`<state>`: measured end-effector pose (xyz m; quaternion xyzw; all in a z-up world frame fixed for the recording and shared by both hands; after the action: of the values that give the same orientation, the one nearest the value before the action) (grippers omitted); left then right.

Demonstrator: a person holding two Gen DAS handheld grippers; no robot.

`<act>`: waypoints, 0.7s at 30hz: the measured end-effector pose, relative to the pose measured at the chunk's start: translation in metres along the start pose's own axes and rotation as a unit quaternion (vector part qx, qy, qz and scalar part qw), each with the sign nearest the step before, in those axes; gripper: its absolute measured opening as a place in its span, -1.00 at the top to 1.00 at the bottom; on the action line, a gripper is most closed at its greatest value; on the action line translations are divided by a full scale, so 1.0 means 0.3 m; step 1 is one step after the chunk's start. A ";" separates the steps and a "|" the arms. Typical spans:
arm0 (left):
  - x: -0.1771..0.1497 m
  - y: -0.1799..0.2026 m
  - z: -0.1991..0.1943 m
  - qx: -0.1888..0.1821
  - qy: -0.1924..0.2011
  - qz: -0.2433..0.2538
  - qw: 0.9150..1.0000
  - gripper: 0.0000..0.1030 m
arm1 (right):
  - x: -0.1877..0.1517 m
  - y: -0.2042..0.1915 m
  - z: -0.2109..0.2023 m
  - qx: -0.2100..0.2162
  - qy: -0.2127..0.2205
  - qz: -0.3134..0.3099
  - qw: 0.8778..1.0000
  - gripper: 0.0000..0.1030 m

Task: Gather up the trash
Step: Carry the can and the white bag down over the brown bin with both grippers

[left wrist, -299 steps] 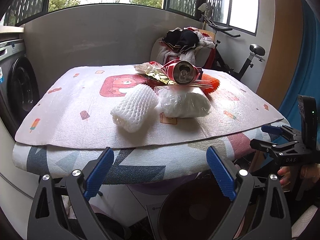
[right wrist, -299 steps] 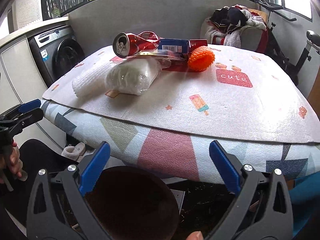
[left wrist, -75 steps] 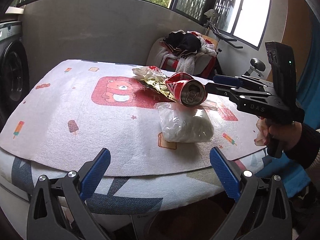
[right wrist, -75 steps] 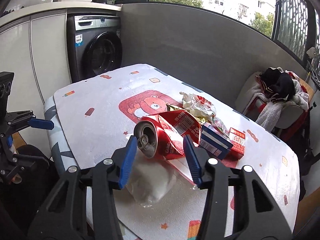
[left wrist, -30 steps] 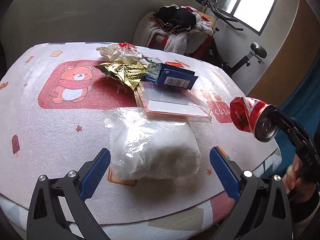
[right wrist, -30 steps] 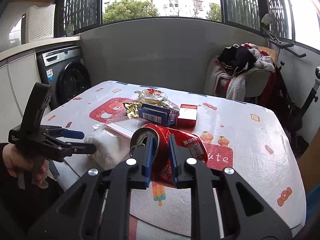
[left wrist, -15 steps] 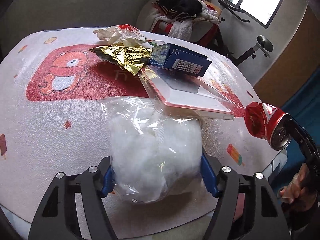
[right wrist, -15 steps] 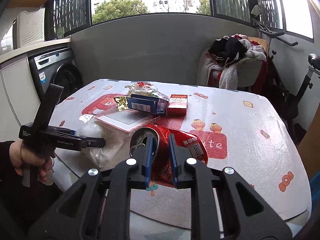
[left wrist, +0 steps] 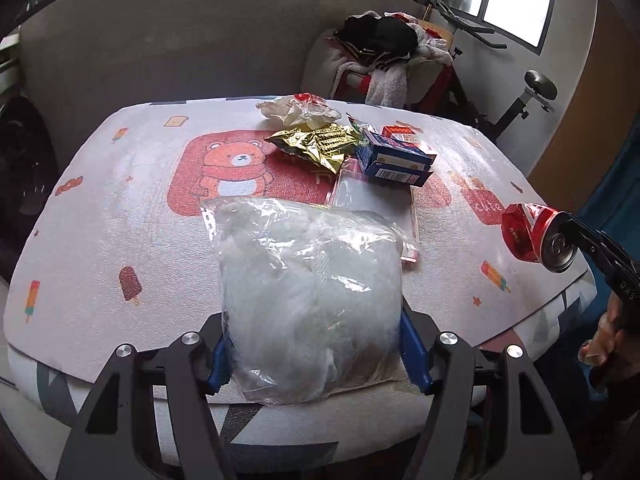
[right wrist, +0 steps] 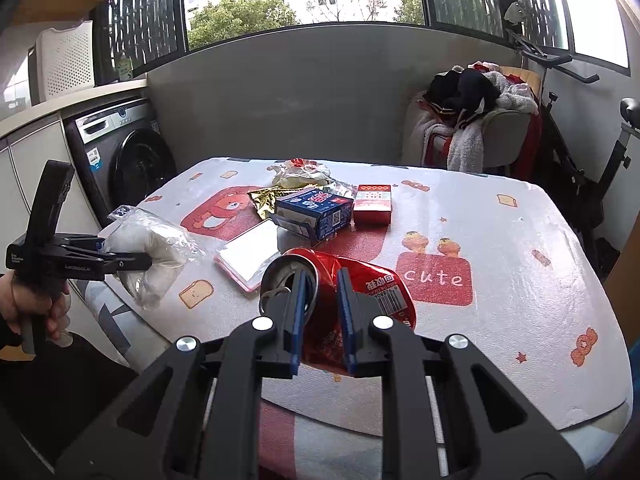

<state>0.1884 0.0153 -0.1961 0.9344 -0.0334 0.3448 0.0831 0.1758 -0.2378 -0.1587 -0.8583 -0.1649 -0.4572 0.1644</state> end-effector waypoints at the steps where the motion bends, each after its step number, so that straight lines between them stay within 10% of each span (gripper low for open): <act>1: -0.004 -0.003 -0.015 -0.001 0.002 -0.001 1.000 -0.27 | -0.001 -0.011 -0.004 0.002 0.000 -0.001 1.000 0.63; 21: -0.221 0.103 -0.282 -0.040 0.025 -0.001 0.999 -0.28 | -0.144 -0.279 -0.206 0.046 -0.027 -0.024 0.998 0.63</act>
<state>0.0803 0.0002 -0.1718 0.9215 -0.0437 0.3664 0.1212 0.0716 -0.1956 -0.1514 -0.8576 -0.2103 -0.4299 0.1883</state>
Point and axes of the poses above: each gripper's, at about its wrist camera, not at the fingertips, and z roughly the way its jaws point, y to its right, x to its top, the point moved 10 cm from there along z, roughly the way its jaws point
